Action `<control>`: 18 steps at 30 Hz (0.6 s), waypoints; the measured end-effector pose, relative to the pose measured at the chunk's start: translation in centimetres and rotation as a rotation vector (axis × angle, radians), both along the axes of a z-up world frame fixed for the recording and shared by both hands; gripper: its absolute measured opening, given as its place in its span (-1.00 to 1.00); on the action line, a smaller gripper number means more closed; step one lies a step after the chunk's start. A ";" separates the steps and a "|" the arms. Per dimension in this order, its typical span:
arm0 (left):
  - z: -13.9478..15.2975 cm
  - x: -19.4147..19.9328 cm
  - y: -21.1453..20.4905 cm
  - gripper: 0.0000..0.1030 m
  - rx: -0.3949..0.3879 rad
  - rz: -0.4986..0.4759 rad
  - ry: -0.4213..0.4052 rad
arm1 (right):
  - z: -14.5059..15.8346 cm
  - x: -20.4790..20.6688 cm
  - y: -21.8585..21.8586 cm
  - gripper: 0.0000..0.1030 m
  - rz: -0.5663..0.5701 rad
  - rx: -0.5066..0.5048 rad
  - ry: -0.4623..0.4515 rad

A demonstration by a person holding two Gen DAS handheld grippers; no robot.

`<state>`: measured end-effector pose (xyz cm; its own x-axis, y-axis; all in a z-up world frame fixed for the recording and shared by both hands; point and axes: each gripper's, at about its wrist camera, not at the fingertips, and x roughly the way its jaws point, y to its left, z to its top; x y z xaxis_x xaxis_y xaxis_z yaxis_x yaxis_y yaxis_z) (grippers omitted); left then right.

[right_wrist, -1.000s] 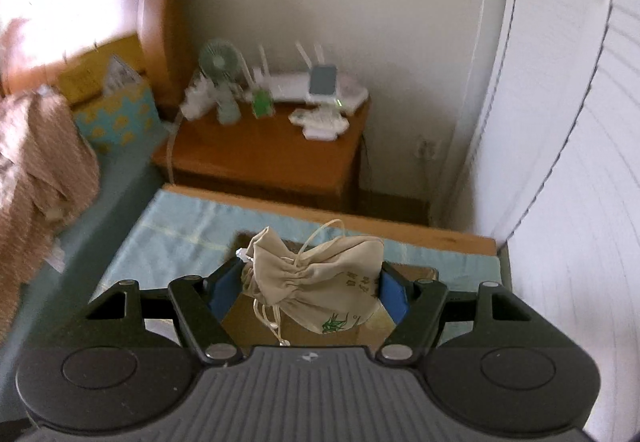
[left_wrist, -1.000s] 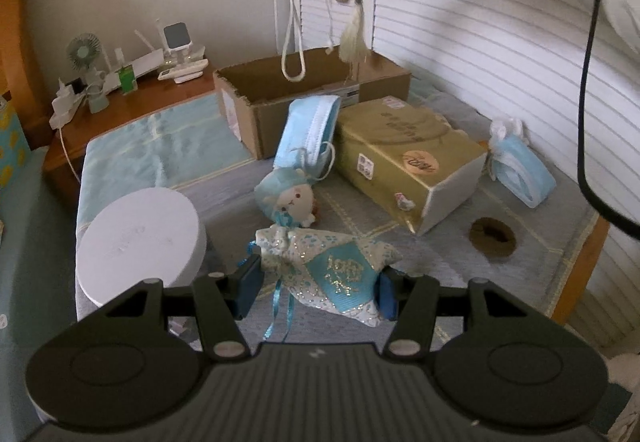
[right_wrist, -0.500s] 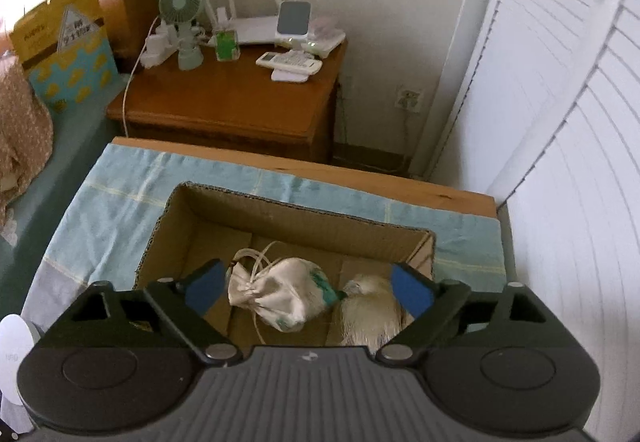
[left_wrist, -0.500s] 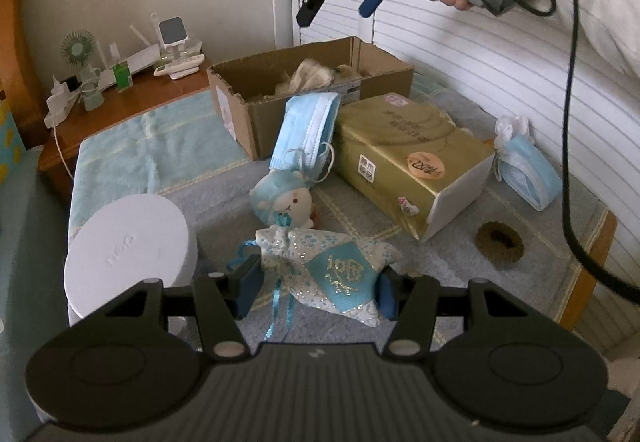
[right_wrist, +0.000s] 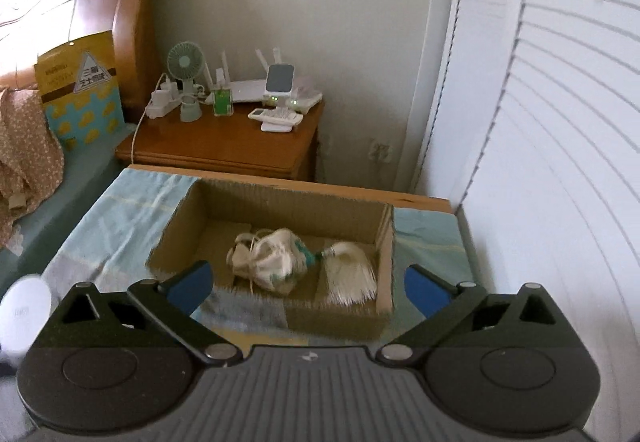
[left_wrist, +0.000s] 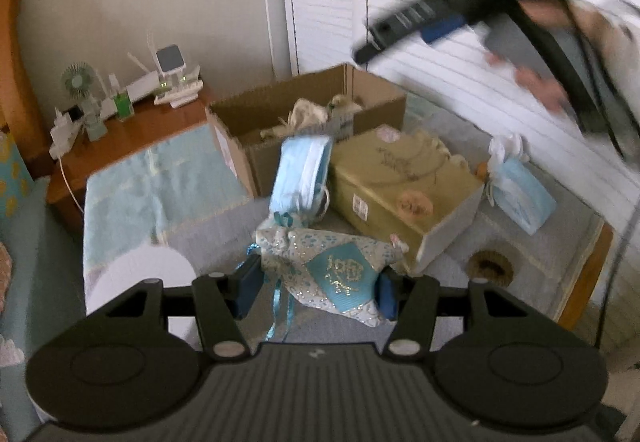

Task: Organize soft objects
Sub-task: 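Carry the patterned sachet into the cardboard box and open the left tool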

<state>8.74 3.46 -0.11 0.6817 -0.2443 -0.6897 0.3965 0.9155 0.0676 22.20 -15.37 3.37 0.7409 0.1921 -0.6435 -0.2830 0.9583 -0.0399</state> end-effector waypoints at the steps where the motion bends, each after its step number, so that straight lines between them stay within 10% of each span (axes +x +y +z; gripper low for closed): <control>1: 0.5 0.2 -0.1 0.10 -0.001 -0.005 -0.008 | -0.1 -1.0 -0.3 1.00 0.001 0.004 -0.016; 18: 7.0 10.7 -3.7 0.10 0.073 -0.058 -0.102 | -2.2 -11.8 -3.1 1.00 0.018 0.041 -0.074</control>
<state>19.42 -0.25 6.87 0.7353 -0.2366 -0.6351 0.4360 0.8826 0.1759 10.45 -18.42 1.14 0.7825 0.2309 -0.5782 -0.2977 0.9544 -0.0218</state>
